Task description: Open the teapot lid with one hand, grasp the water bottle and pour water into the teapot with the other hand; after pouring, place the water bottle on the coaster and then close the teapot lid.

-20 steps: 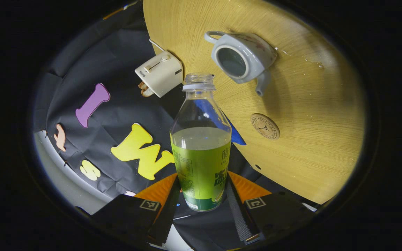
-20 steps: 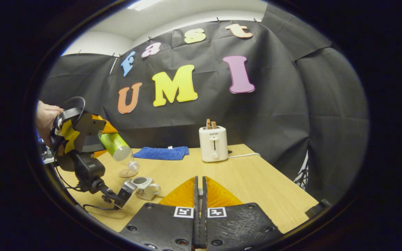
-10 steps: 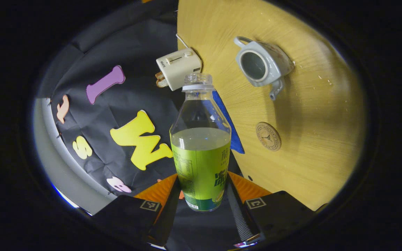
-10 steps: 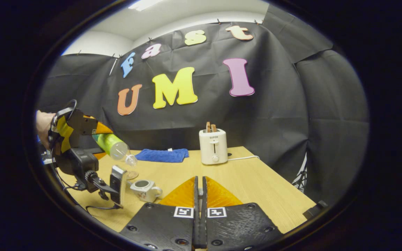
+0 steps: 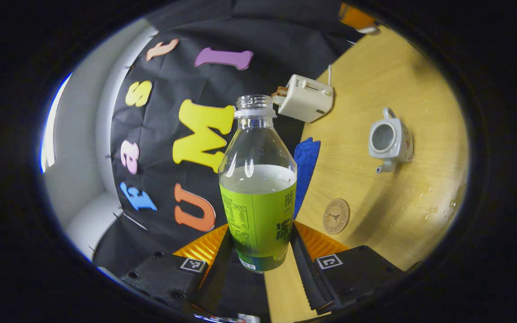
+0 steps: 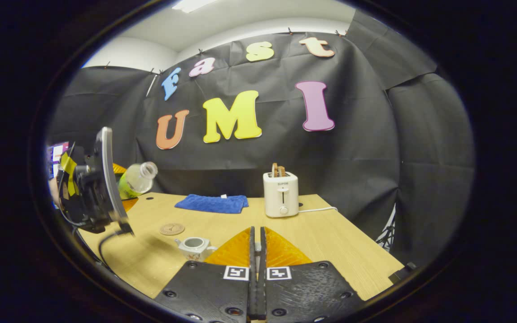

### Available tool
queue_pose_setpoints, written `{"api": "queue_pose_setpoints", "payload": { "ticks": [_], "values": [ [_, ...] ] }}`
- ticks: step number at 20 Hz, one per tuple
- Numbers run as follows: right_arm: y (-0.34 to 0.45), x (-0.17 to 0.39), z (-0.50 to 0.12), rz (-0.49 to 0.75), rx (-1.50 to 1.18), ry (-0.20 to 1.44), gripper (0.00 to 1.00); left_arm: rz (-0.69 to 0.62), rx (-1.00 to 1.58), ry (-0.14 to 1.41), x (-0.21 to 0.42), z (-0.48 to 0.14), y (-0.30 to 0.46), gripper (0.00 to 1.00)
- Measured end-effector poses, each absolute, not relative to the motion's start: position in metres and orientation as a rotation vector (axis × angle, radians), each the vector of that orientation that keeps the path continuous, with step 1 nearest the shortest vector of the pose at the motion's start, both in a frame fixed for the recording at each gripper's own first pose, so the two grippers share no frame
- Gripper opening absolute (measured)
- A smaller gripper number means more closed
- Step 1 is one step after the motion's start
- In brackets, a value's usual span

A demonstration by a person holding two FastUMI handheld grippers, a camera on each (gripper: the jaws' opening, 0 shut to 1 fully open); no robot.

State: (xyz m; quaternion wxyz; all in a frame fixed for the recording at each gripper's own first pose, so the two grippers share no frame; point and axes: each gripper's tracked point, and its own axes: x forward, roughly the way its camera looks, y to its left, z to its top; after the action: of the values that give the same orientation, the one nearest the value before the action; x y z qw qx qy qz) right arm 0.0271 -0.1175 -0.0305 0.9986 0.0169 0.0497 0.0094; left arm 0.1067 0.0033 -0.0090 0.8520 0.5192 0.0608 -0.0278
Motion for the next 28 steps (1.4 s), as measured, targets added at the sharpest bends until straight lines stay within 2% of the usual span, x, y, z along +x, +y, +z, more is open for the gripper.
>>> {"api": "queue_pose_setpoints", "payload": {
  "ticks": [5, 12, 19, 28],
  "values": [
    [-0.106, 0.025, -0.023, 0.036, 0.03, 0.097, 0.0, -0.104, 0.563, 0.22, 0.1, -0.038, 0.004, 0.75],
    [-0.103, 0.025, -0.016, 0.031, 0.023, 0.082, 0.0, -0.16, 0.113, 0.26, 0.118, -0.067, -0.008, 0.75],
    [-0.106, 0.036, -0.028, 0.026, 0.03, 0.105, 0.0, -0.189, 0.017, 0.216, 0.167, -0.066, -0.007, 0.75],
    [-0.095, 0.063, -0.053, 0.035, 0.034, 0.156, 0.0, -0.199, 0.031, 0.247, 0.217, -0.093, -0.007, 0.75]
  ]
}}
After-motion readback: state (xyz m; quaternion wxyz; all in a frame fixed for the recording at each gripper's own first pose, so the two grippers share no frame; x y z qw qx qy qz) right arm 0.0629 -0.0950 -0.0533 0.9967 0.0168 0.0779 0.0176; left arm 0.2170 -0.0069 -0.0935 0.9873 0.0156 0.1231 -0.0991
